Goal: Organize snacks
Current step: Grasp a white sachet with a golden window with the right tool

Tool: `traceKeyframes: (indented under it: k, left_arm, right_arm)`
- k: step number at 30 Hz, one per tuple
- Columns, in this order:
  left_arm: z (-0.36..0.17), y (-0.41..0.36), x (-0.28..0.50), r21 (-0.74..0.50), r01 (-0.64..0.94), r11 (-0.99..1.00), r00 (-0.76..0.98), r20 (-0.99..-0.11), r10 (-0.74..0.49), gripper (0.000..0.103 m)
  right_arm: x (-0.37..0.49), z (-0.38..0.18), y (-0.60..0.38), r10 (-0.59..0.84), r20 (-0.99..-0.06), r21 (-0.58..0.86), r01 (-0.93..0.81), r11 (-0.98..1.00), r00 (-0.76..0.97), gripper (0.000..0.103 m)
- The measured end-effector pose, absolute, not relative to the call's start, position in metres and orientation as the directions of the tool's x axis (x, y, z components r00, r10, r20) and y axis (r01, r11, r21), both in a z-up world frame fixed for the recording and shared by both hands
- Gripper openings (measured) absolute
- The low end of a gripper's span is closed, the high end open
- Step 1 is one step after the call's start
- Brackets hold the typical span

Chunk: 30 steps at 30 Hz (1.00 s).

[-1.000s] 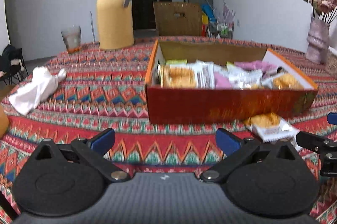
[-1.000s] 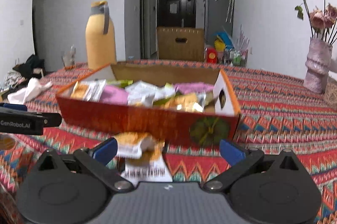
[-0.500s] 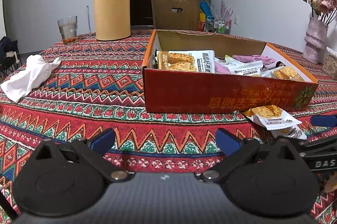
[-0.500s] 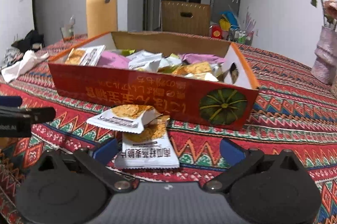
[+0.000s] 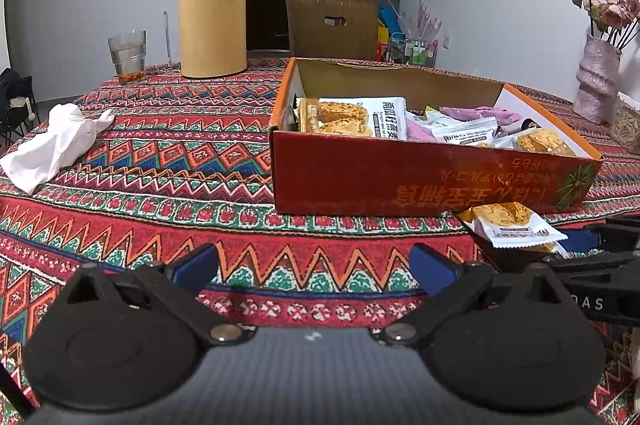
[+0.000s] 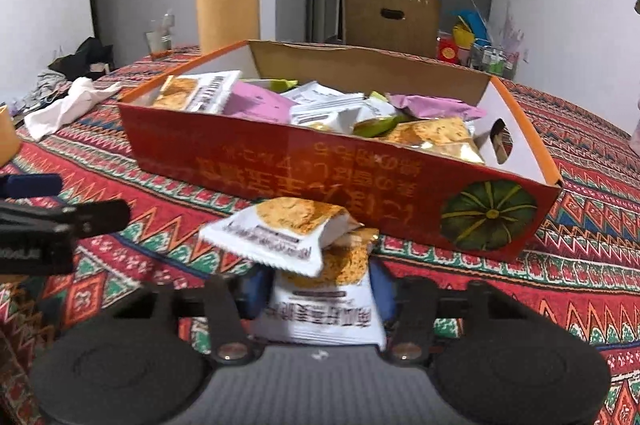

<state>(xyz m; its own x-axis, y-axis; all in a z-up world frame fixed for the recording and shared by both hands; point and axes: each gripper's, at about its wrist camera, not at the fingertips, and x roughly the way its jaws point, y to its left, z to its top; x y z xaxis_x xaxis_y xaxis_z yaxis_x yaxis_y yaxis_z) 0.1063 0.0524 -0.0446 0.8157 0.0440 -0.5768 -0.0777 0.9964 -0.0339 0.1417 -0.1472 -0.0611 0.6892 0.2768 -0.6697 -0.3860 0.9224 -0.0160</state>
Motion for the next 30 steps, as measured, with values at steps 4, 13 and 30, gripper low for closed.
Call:
traceKeyframes:
  k: [4,13,30]
  left_arm:
    - [-0.044,0.053,0.106,-0.036,-0.081,0.996,0.818,-0.573,0.046,0.103]
    - [-0.044,0.054,0.105,-0.039,-0.089,0.995,0.820,-0.570,0.051,0.103]
    - [-0.044,0.050,0.107,-0.002,-0.109,0.994,0.811,-0.579,0.088,0.103]
  right_arm:
    - [0.137,-0.059,-0.150,0.282,-0.665,-0.011,-0.386,0.922,0.692,0.043]
    - [0.095,-0.048,-0.167,0.261,-0.578,-0.075,-0.369,0.927,0.773,0.041]
    - [0.088,-0.035,-0.242,0.129,-0.506,-0.012,-0.157,0.988,0.853,0.041]
